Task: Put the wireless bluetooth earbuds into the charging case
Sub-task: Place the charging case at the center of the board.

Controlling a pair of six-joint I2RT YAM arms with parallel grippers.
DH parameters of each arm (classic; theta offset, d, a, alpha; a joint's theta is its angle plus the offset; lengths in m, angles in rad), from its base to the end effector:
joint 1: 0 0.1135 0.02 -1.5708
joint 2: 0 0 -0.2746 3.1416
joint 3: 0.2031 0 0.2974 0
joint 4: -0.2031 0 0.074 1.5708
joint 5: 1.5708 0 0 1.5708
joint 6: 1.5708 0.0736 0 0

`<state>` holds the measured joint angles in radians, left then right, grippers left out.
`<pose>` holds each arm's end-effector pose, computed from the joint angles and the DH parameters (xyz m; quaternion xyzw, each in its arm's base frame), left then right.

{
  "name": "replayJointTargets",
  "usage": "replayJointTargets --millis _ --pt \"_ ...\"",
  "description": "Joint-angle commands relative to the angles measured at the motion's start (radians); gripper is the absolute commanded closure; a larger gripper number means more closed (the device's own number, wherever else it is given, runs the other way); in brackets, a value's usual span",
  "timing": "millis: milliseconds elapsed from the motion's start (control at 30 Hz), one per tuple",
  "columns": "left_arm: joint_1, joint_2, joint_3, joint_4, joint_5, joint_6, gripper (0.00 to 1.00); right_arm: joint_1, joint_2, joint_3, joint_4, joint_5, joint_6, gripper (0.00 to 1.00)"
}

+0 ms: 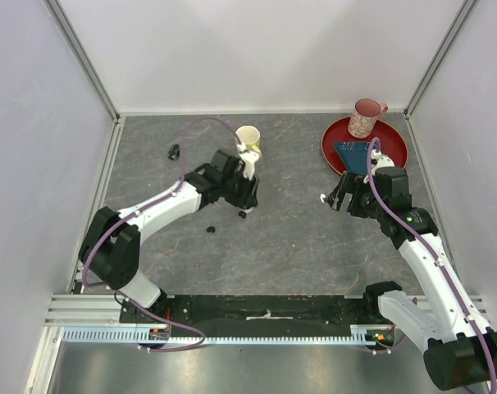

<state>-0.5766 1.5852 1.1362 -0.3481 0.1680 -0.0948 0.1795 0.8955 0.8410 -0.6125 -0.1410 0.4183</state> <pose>0.3410 -0.2365 0.2108 0.2509 0.8886 -0.1972 0.3294 0.2519 0.0562 0.2810 0.0764 0.8947 0.1888 0.3976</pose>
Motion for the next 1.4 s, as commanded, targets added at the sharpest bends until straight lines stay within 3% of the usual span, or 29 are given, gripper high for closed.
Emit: replayJointTargets --millis 0,333,767,967,1367 --pt "-0.101 -0.045 -0.1 0.092 0.12 0.011 0.98 0.0 -0.042 -0.022 0.0 0.018 0.073 0.02" --pt "-0.313 0.044 -0.113 0.116 0.076 -0.003 0.95 0.0 -0.101 -0.059 -0.015 0.031 0.125 0.02" --pt "-0.425 0.191 -0.069 0.123 0.054 0.093 0.8 0.0 -0.184 -0.052 -0.069 0.121 0.137 0.02" --pt "-0.427 0.208 -0.032 0.106 0.042 0.285 0.77 -0.002 -0.21 -0.04 -0.079 0.184 0.143 0.02" --pt "-0.427 0.246 0.088 0.021 0.018 0.788 0.83 0.0 -0.245 -0.029 -0.093 0.248 0.139 0.02"
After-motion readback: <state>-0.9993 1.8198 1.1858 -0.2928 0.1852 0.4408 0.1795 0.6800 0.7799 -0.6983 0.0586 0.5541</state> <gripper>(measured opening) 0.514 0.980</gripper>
